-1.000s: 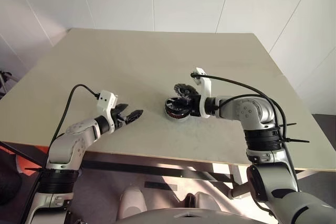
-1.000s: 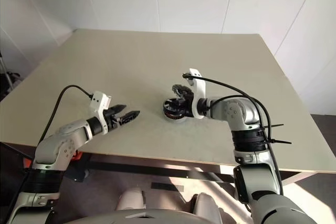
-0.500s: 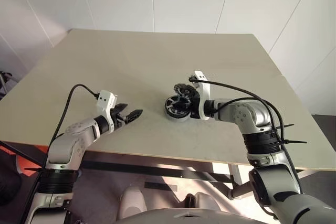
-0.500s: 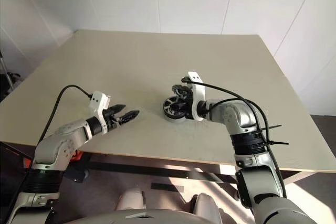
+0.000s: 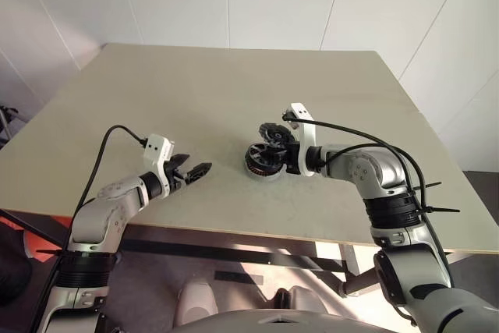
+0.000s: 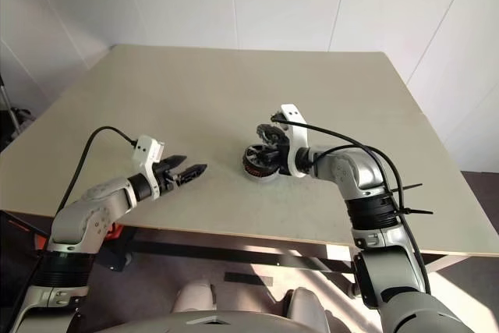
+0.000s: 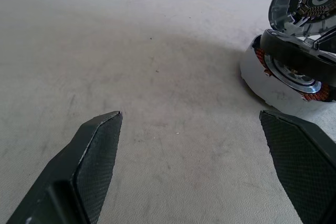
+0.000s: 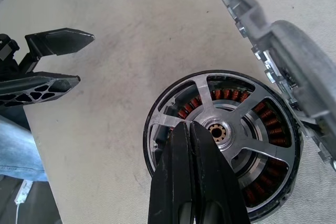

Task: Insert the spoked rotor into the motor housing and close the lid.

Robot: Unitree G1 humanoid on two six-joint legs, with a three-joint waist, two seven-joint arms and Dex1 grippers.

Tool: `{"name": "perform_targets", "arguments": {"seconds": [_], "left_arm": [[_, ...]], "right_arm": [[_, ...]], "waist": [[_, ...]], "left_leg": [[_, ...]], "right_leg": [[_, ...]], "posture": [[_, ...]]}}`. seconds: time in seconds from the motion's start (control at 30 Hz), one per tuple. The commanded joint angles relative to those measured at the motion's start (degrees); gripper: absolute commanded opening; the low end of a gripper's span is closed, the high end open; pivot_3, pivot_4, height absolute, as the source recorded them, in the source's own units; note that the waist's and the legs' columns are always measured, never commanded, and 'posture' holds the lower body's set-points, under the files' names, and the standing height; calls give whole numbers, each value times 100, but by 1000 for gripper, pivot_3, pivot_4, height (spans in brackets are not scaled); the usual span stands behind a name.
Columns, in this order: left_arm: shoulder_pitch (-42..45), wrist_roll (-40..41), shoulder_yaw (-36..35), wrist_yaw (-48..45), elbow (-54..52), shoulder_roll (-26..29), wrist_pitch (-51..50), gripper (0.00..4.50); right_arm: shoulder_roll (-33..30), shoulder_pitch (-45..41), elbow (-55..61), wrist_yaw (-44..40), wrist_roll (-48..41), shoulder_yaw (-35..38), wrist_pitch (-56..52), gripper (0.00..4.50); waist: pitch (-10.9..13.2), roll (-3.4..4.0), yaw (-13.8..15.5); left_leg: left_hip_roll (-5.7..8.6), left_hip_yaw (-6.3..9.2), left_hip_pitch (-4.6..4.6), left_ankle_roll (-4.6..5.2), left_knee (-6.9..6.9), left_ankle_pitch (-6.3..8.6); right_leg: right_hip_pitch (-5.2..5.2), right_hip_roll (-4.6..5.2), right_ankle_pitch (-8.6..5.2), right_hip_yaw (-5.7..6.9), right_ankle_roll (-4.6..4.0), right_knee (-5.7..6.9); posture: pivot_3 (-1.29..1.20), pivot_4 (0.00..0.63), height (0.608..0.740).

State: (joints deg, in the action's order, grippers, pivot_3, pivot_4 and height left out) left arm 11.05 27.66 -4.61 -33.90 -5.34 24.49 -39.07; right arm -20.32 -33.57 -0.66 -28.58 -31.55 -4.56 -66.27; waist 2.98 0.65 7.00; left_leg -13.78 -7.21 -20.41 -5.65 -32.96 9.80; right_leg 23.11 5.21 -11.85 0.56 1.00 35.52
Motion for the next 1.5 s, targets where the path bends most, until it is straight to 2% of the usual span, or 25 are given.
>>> {"name": "perform_targets", "arguments": {"seconds": [0.03,0.67,1.0,1.37,1.5], "left_arm": [[108,-8,-77,6,-91,17,102,4432],[129,-23,-50,-28,-57,8,147,4432],[65,-15,-64,-8,-96,-6,140,4432],[61,0,-116,19,-90,18,123,4432],[72,1,-105,21,-87,24,119,4432]], "right_arm": [[-233,21,169,14,145,23,-59,18],[-110,11,879,-74,-187,98,-345,18],[280,-289,858,59,-144,72,-464,18],[101,87,133,183,493,-324,21,18],[90,114,197,174,454,-333,68,18]], "waist": [[0,0,6],[0,0,-11],[1,1,-32],[0,0,-45],[0,0,-47]], "left_leg": [[0,0,-1,0,0,0],[0,0,-4,0,3,0],[0,0,-17,-1,5,0],[-1,0,-12,-1,6,0],[1,0,-3,5,5,3]], "right_leg": [[0,0,0,0,0,0],[9,-2,0,-2,0,-1],[20,-2,15,-1,-25,-6],[15,-2,5,-2,-9,-8],[6,-1,-1,-2,2,-8]], "posture": [[0,0,740],[0,0,740],[0,0,740],[0,0,740],[0,0,740]]}}
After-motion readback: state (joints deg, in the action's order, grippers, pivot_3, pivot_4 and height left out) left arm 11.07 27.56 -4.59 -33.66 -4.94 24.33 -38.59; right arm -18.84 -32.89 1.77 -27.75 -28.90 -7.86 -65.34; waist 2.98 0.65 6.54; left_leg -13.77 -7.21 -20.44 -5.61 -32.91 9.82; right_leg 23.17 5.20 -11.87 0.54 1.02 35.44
